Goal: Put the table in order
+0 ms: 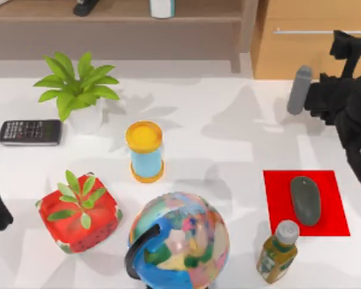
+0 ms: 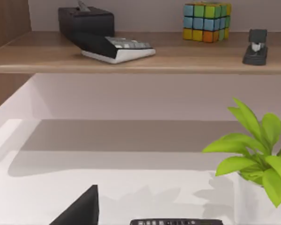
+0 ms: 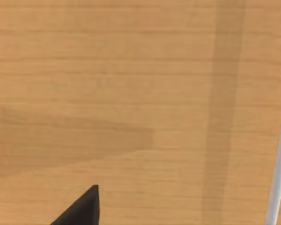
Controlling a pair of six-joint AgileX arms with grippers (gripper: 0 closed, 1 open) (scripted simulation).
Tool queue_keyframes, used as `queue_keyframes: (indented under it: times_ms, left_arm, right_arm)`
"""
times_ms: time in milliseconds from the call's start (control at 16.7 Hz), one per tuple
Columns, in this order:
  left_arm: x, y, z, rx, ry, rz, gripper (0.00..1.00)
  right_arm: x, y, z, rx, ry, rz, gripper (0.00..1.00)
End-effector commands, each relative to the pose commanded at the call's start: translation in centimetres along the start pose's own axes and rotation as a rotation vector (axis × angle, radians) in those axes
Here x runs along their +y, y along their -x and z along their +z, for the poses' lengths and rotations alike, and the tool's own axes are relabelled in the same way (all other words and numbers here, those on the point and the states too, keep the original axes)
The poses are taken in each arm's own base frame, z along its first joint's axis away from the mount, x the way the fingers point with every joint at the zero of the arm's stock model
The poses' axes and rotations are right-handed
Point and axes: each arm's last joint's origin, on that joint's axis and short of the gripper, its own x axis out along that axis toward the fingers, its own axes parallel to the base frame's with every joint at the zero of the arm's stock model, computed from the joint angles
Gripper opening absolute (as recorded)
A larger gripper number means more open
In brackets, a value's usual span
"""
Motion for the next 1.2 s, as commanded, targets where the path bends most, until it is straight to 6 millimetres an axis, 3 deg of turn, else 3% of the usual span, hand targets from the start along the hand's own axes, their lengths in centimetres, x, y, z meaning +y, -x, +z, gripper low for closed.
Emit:
queue_keyframes:
  times_ms: [480, 780, 1020, 1200]
  left_arm:
    - [0.0, 0.0, 0.0, 0.0, 0.0, 0.0, 1.0]
    - [0.0, 0.0, 0.0, 0.0, 0.0, 0.0, 1.0]
    - [0.0, 0.0, 0.0, 0.0, 0.0, 0.0, 1.0]
    - [0.0, 0.0, 0.0, 0.0, 0.0, 0.0, 1.0]
  right_arm:
    - [-0.4, 2.1, 6.3, -0.085, -0.04, -0.018, 1.0]
    - [0.4, 3.8, 8.9, -0.03, -0.113, 0.064, 1.0]
    - [-0.3, 3.3, 11.9, 0.013, -0.311, 0.052, 1.0]
    - [-3.0, 2.3, 16.8, -0.024, -0.6, -0.016, 1.0]
